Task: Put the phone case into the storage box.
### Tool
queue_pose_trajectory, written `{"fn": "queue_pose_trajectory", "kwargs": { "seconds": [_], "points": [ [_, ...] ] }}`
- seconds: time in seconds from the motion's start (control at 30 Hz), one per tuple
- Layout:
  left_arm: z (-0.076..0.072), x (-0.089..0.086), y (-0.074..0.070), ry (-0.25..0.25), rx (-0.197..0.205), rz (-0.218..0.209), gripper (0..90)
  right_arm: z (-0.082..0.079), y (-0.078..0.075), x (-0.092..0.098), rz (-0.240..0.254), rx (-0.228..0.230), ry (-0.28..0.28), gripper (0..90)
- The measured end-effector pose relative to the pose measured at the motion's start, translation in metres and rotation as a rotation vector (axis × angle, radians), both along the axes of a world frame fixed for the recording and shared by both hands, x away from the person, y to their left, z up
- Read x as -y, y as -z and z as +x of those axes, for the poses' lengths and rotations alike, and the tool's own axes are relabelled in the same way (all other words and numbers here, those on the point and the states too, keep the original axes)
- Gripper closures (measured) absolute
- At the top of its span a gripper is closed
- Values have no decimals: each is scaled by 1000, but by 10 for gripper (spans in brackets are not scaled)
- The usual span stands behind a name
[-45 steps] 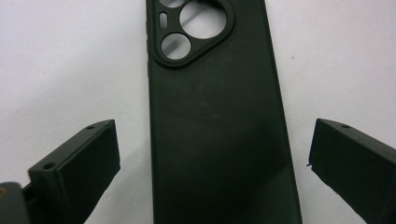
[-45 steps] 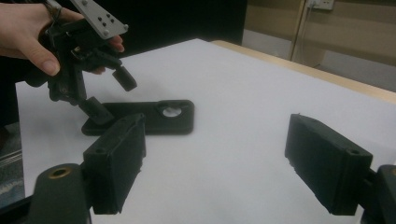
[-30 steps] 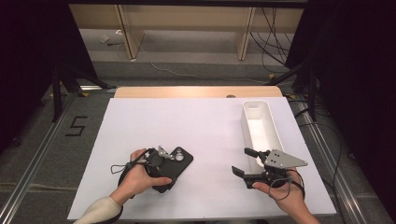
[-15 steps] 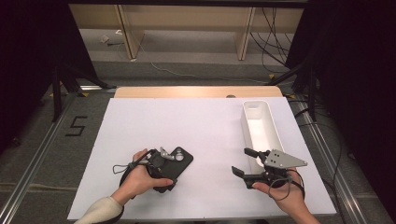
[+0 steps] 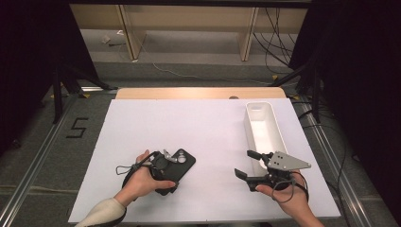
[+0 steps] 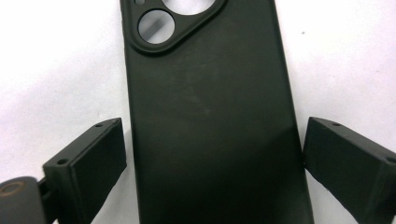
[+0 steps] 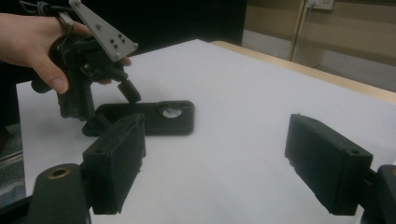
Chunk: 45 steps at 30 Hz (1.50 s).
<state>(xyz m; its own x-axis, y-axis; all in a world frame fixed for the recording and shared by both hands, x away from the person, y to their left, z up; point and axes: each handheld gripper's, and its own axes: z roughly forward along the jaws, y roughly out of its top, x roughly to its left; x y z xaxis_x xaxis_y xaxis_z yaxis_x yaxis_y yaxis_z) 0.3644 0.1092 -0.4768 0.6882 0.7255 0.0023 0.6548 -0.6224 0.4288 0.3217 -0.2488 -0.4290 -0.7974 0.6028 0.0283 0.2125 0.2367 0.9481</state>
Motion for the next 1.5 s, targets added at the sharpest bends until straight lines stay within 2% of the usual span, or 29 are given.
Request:
{"fn": "queue_pose_trajectory", "kwargs": {
  "seconds": [1.07,1.5],
  "points": [
    [8,2,2,14,-55,7,43,0,1,-1,-6,-5,-7,215],
    [11,4,0,27,-71,38,44,0,1,-1,-6,-9,-10,215]
  ]
}}
